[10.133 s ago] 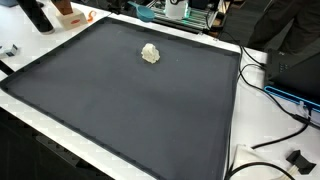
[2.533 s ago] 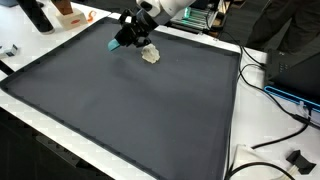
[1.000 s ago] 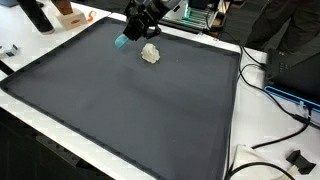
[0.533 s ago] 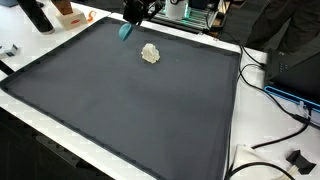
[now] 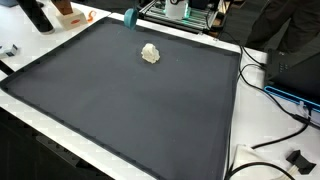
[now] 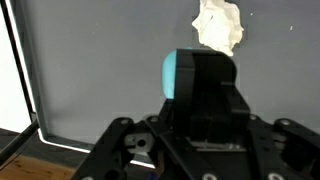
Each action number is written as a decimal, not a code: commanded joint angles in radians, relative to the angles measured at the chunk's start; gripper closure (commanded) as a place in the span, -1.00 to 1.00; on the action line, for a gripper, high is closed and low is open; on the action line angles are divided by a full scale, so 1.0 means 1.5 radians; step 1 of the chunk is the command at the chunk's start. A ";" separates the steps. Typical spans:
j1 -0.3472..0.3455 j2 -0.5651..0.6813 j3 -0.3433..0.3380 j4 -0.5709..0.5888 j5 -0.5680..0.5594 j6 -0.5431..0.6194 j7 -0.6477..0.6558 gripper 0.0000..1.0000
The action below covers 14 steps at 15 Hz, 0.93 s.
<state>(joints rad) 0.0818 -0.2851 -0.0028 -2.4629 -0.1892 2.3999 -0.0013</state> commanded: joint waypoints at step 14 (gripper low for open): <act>-0.005 -0.101 -0.105 0.002 0.260 -0.137 -0.289 0.00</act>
<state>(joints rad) 0.0835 -0.4378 -0.1684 -2.4620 0.1971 2.1981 -0.4318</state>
